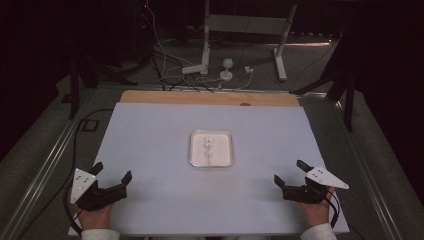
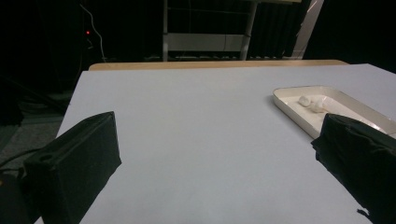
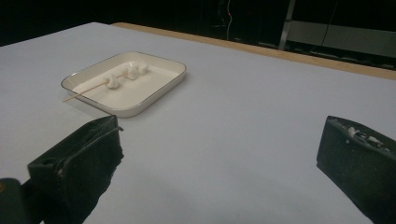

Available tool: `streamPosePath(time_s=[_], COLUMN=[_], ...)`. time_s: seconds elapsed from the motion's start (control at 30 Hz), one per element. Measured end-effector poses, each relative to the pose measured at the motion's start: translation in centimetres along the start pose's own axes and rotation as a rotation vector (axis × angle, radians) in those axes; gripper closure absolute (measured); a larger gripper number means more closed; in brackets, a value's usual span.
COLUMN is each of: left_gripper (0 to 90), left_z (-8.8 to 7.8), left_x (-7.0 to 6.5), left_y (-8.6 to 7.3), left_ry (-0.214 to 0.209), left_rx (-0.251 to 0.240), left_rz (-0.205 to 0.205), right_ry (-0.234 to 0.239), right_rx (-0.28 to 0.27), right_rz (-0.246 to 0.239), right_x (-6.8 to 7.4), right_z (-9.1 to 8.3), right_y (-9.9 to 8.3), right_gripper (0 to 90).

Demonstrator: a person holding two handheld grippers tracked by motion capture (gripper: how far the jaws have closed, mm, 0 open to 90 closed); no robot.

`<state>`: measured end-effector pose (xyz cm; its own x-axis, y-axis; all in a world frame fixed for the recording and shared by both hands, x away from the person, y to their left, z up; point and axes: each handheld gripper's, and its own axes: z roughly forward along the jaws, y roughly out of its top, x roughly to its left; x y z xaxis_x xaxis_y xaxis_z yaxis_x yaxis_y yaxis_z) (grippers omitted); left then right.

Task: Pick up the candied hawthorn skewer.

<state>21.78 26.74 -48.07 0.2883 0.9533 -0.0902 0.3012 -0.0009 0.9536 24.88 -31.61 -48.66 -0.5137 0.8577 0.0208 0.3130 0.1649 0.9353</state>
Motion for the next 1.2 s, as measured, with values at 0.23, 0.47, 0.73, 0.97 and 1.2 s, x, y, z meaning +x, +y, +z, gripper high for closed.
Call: streamPosePath(time_s=[0.23, 0.47, 0.73, 0.97, 1.2], left_gripper=[0.4, 0.4, 0.4, 0.4, 0.3], left_z=[0.0, 0.2, 1.9, 5.2, 7.7], left_x=[-0.7, -1.8, -3.2, -5.9, -7.9], left_y=[0.7, 2.7, 4.6, 5.8, 6.1], left_ry=[0.002, -0.033, -0.082, -0.138, -0.154], left_rx=[0.009, 0.012, 0.023, 0.058, 0.103], left_rz=[0.023, 0.030, 0.018, 0.057, 0.071], right_ry=[-0.002, -0.002, -0.001, 0.003, 0.008], right_rx=[-0.002, -0.004, -0.005, -0.002, 0.000], right_rz=[0.009, 0.009, 0.010, 0.005, 0.002], right_x=[-0.1, 0.0, 0.0, 0.2, 0.2], right_z=[0.1, 0.2, 0.1, 0.3, 0.4], right_y=[0.0, 0.1, 0.0, 0.1, 0.1], right_gripper=[0.0, 0.0, 0.0, 0.0, 0.0])
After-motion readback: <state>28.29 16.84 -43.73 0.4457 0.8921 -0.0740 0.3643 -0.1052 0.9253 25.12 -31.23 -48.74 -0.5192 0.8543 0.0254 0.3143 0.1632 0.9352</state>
